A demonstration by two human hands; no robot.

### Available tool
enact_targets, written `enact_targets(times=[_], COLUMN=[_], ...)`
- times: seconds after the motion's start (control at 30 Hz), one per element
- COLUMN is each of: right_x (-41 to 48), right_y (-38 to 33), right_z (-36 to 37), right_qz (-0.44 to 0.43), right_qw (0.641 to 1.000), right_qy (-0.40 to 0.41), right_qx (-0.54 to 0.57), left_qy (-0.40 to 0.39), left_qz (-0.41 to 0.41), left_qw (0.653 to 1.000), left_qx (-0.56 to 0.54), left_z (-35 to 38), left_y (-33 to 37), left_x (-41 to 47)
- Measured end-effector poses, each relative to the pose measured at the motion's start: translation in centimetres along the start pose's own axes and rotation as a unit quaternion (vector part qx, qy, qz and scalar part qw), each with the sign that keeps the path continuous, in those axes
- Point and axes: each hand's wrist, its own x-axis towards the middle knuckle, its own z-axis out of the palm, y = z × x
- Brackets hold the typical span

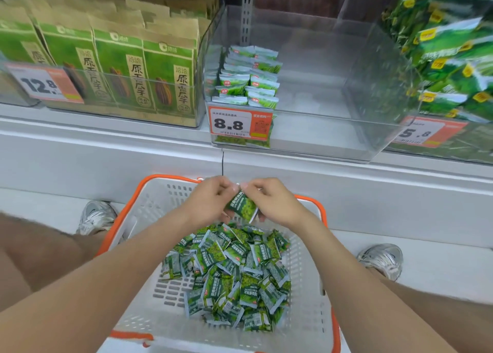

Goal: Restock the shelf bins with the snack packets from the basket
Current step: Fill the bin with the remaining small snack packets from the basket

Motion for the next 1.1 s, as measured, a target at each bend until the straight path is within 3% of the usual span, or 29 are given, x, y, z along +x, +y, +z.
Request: enact_targets(times=[0.23,0.3,0.4,0.5,0.57,0.63,0.7,0.77,0.83,1.0,1.1], right_x=[-0.5,-0.9,-1.8,-2.5,-3.4,-4.3,-4.6,-3.5,-1.4,2.0,2.5], right_y=[-4.2,-5.7,-9.1,-12.4,-14.3,-15.6,-16.3,-16.1,-15.1,-14.5,-15.6], right_z=[-3.7,-5.1,-7.1,-9.2,-10.8,-12.4,-13.5,-13.7,-13.5,-12.5,-12.4], right_qz=[0.030,0.023,0.000,-0.041,-0.071,-0.128,-0.193,-0.209,-0.182,-0.068,0.027], right_qw=[0.994,0.994,0.993,0.982,0.982,0.986,0.972,0.952,0.951,0.964,0.986], right_qy=[-0.070,-0.085,-0.080,-0.042,-0.024,0.039,0.131,0.222,0.251,0.201,0.099], right_qx=[0.083,0.057,-0.086,-0.182,-0.171,-0.104,-0.005,0.004,-0.013,-0.157,-0.135], left_qy=[0.101,0.101,0.123,0.238,0.324,0.361,0.369,0.371,0.372,0.364,0.349], left_qz=[0.112,0.147,0.217,0.308,0.370,0.406,0.406,0.387,0.367,0.306,0.284], left_qw=[0.987,0.982,0.968,0.920,0.864,0.819,0.801,0.794,0.786,0.783,0.793], left_qx=[-0.062,-0.061,-0.007,0.051,0.110,0.183,0.241,0.286,0.330,0.402,0.411], left_z=[-2.2,-2.3,-2.2,-2.5,-3.3,-4.0,-4.3,-4.1,-4.0,-4.4,-4.4], left_y=[4.3,5.8,8.1,10.6,12.1,12.9,13.2,13.2,12.9,12.8,12.6], left_x=[-0.6,-1.1,-1.9,-2.6,-2.9,-2.7,-2.3,-2.0,-1.4,-0.8,-0.7])
